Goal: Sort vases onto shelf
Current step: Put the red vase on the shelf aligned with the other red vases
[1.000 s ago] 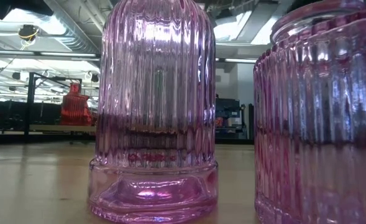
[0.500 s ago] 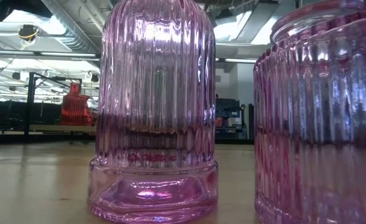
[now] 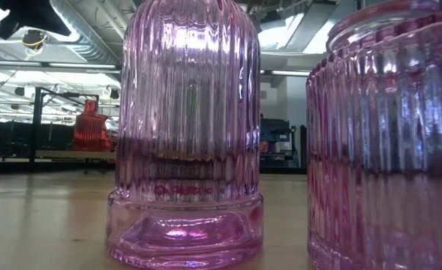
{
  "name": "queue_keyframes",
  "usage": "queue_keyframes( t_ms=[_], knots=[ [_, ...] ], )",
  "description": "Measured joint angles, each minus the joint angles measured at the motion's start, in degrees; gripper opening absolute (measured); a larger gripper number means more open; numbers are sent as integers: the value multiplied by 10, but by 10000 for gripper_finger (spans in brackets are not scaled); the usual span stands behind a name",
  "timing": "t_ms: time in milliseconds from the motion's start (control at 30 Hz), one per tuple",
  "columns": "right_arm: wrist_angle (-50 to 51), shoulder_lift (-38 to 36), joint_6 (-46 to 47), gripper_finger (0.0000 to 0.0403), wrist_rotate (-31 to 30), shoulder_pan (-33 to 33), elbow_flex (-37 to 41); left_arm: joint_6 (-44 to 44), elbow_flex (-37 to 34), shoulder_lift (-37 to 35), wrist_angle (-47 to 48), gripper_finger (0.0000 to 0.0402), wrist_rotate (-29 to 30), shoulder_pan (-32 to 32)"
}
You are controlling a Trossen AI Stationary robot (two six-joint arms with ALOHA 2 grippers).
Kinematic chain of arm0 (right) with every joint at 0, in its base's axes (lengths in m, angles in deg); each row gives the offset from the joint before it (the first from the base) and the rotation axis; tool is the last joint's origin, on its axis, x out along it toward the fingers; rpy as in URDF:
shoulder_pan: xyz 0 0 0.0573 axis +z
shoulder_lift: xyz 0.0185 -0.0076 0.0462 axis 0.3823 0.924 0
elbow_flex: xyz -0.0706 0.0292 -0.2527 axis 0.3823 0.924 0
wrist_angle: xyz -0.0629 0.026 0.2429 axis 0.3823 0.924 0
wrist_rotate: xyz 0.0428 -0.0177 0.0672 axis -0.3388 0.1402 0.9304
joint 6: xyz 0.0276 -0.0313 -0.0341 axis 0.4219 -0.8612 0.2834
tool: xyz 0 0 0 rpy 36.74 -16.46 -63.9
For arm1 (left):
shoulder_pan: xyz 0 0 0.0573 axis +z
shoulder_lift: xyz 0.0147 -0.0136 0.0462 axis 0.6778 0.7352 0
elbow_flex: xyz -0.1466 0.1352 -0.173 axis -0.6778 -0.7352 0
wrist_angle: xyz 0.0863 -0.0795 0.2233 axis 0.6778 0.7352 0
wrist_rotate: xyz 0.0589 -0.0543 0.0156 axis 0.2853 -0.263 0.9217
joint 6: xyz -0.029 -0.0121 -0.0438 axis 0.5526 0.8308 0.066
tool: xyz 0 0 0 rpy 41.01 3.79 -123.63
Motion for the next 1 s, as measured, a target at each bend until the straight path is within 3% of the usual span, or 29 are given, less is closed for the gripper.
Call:
queue_keyframes(
  t_ms=[233,467,600,833,1000],
  knots=[
    [5,49,30,193,13,0,0,-73,-26,0,-103,0,-8,0],
    [2,74,32,185,25,0,-1,-89,-26,0,-124,0,-7,0],
    [9,81,32,141,26,-4,1,-89,-26,0,-125,0,-12,0],
    [-21,78,30,18,33,-9,15,-89,-26,0,-126,0,-11,0],
    [-33,75,12,18,30,-22,17,-89,-26,0,-137,0,-14,0]
  ],
)
